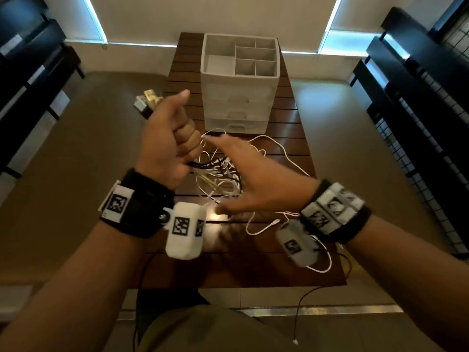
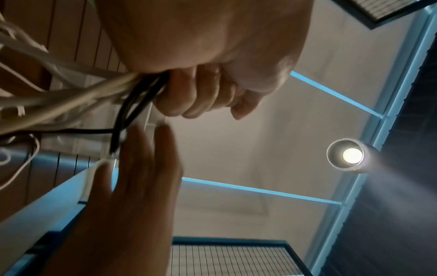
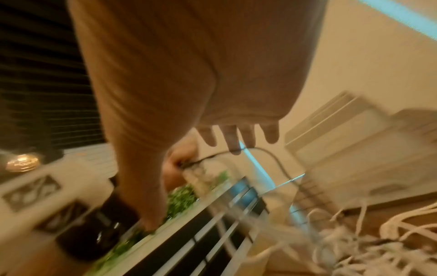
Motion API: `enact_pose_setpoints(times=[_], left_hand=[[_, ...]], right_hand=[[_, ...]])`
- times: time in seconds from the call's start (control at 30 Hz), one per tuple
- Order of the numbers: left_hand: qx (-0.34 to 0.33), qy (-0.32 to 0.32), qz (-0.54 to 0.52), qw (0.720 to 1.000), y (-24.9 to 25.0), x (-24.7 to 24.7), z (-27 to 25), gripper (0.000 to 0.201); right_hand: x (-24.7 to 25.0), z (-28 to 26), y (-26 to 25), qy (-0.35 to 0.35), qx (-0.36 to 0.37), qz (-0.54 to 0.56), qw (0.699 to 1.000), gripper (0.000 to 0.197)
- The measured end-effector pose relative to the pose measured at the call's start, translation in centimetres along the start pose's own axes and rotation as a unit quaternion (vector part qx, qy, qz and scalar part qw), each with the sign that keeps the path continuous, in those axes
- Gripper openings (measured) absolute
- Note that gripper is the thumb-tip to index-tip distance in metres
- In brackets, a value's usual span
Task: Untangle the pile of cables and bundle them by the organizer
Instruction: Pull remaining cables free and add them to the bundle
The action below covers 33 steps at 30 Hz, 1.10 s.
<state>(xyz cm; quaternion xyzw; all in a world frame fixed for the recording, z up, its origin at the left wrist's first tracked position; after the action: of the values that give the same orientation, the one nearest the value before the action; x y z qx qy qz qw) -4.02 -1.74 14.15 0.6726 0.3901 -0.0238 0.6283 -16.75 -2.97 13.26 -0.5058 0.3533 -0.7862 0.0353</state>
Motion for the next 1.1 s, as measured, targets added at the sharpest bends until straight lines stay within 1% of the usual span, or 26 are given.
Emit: enact_pose_setpoints(times=[0.03, 0.07, 0.13, 0.17, 0.2, 0.23, 0.27, 0.33, 0.37, 0.4, 0.47, 0.5, 0.53, 0.63, 0.67, 0.7, 0.73, 0.77, 0.8, 0.83, 0.87, 0.9, 0.93, 1.0, 1.07, 1.1], left_hand=[[-0.002, -0.004, -0.008, 1.0, -0.3, -0.5, -0.4, 0.06], [-0.001, -0.004, -0.018, 1.0, -0.4, -0.8, -0.7, 0.061], [0.006, -0.001, -0.039, 0.999, -0.5, -0.7, -1.1, 0.061], [0.01, 0.002, -0.046, 0.999, -0.5, -0.5, -1.2, 0.06], [0.013, 0.004, -0.046, 0.999, -0.5, -0.2, -1.3, 0.06], [0.015, 0.003, -0.045, 0.999, -0.5, -0.1, -1.4, 0.06], [0.017, -0.001, -0.046, 0.999, -0.6, -0.1, -1.6, 0.06], [0.021, -0.009, -0.05, 0.998, -0.6, -0.4, -1.7, 0.059], [0.021, -0.009, -0.047, 0.999, -0.6, -0.4, -1.7, 0.06], [0.019, -0.008, -0.042, 0.999, -0.6, -0.3, -1.8, 0.06], [0.016, -0.003, -0.037, 0.999, -0.7, 0.0, -1.7, 0.06], [0.017, 0.001, -0.037, 0.999, -0.8, 0.1, -1.7, 0.059], [0.017, 0.003, -0.036, 0.999, -1.0, 0.1, -1.7, 0.059], [0.011, -0.001, -0.033, 0.999, -1.3, 0.0, -1.9, 0.059], [0.01, -0.006, -0.039, 0.999, -1.3, -0.1, -2.0, 0.059], [0.01, -0.014, -0.047, 0.999, -1.4, -0.3, -2.1, 0.059], [0.011, -0.024, -0.057, 0.998, -1.4, -0.5, -2.2, 0.059], [0.013, -0.031, -0.067, 0.997, -1.5, -0.7, -2.3, 0.058], [0.018, -0.037, -0.075, 0.996, -1.7, -0.9, -2.3, 0.058], [0.022, -0.04, -0.078, 0.996, -1.8, -1.0, -2.3, 0.057], [0.023, -0.041, -0.077, 0.996, -1.8, -1.1, -2.3, 0.057], [0.023, -0.039, -0.071, 0.996, -1.8, -1.2, -2.1, 0.057], [0.023, -0.036, -0.063, 0.997, -1.7, -1.1, -2.0, 0.058], [0.025, -0.023, -0.052, 0.998, -1.7, -0.5, -1.6, 0.06], [0.025, -0.014, -0.049, 0.998, -1.6, -0.1, -1.4, 0.061], [0.025, -0.012, -0.047, 0.999, -1.5, 0.0, -1.4, 0.06]], right_hand=[[-1.1, 1.0, -1.1, 0.028, 0.022, -0.005, 0.999, 0.095], [-1.5, 1.8, -1.5, 0.069, 0.027, 0.002, 0.997, 0.076], [-1.9, 2.4, -1.0, 0.128, 0.019, -0.006, 0.992, 0.035], [-2.3, 2.4, -0.8, 0.13, 0.018, -0.054, 0.99, 0.022], [-2.9, 2.2, -0.7, 0.126, 0.025, -0.117, 0.985, 0.018], [-3.3, 1.9, -0.7, 0.119, 0.03, -0.162, 0.979, 0.02], [-3.4, 1.7, -0.8, 0.128, 0.028, -0.171, 0.976, 0.022], [-2.7, 1.1, -1.2, 0.157, 0.029, -0.14, 0.977, 0.023], [-2.7, 0.8, -1.5, 0.161, 0.044, -0.159, 0.973, 0.022], [-2.7, 0.6, -1.6, 0.152, 0.054, -0.217, 0.963, 0.025], [-2.1, 0.3, -1.7, 0.127, 0.031, -0.325, 0.937, 0.038], [-1.5, 0.2, -1.9, 0.124, 0.012, -0.354, 0.927, 0.044], [-1.0, 0.1, -2.2, 0.126, 0.003, -0.367, 0.922, 0.048], [-0.6, 0.0, -3.4, 0.126, 0.021, -0.38, 0.916, 0.059], [-0.8, 0.2, -3.5, 0.121, 0.031, -0.378, 0.917, 0.058], [-0.9, 0.4, -3.5, 0.117, 0.04, -0.35, 0.929, 0.054], [-1.3, 0.7, -3.0, 0.107, 0.031, -0.27, 0.956, 0.047], [-1.9, 0.9, -2.2, 0.088, 0.001, -0.151, 0.985, 0.038], [-2.8, 0.8, -1.2, 0.063, -0.05, -0.027, 0.996, 0.031], [-3.8, 0.6, -0.3, 0.045, -0.089, 0.054, 0.994, 0.025], [-4.6, 0.5, 0.4, 0.039, -0.106, 0.09, 0.99, 0.02], [-5.0, 0.2, 1.0, 0.042, -0.113, 0.104, 0.987, 0.022], [-5.2, 0.1, 1.5, 0.051, -0.113, 0.099, 0.987, 0.031], [-5.0, 0.0, 2.5, 0.063, -0.106, 0.039, 0.992, 0.043], [-4.6, -0.2, 3.6, 0.049, -0.106, -0.034, 0.993, 0.043], [-4.5, -0.4, 4.0, 0.041, -0.104, -0.066, 0.992, 0.04]])
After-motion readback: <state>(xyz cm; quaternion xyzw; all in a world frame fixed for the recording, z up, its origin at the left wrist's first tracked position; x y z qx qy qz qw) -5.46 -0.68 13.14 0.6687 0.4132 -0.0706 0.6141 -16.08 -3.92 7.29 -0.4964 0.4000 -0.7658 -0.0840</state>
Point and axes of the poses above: each hand's wrist, its own z-axis towards the middle knuckle, its own x-axis out of the back of the hand, y = z × x, the point moved 9 cm from there along z, towards the middle knuckle, and after that the axes turned 14 degrees about y, right-handed, at the moved point
